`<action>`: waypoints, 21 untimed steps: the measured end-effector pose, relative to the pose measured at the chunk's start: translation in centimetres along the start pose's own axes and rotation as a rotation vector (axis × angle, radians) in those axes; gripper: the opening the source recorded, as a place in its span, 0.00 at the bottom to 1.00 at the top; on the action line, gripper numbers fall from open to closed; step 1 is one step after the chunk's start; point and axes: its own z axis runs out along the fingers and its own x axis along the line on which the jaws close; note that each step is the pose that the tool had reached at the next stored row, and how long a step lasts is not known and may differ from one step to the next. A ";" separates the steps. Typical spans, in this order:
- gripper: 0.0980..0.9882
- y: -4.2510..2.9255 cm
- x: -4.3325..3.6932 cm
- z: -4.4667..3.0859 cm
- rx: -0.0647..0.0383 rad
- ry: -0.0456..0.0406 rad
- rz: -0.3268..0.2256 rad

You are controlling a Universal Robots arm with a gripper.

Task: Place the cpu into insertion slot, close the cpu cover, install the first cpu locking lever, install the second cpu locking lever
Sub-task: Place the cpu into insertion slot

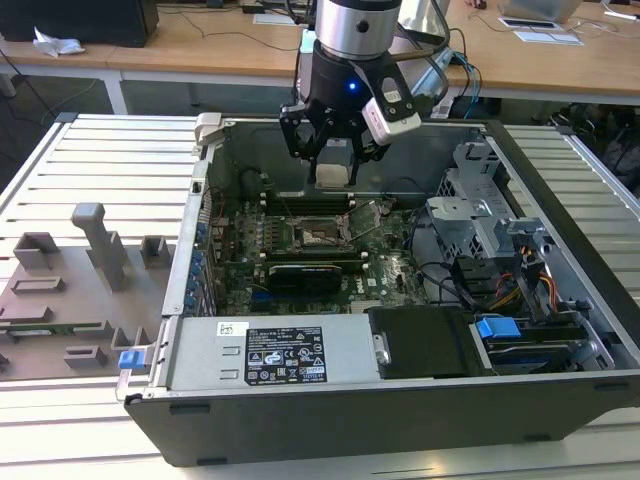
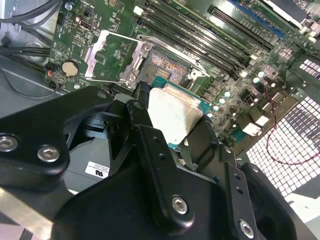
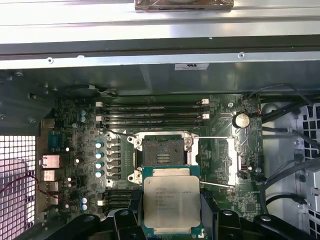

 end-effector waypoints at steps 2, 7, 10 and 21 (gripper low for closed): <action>0.50 -0.01 0.00 0.17 0.001 0.0000 0.000; 0.50 -0.02 -0.01 0.32 0.002 0.0000 0.000; 0.50 -0.03 -0.01 0.41 0.003 0.0000 0.000; 0.50 -0.07 -0.02 0.89 0.008 -0.0001 0.000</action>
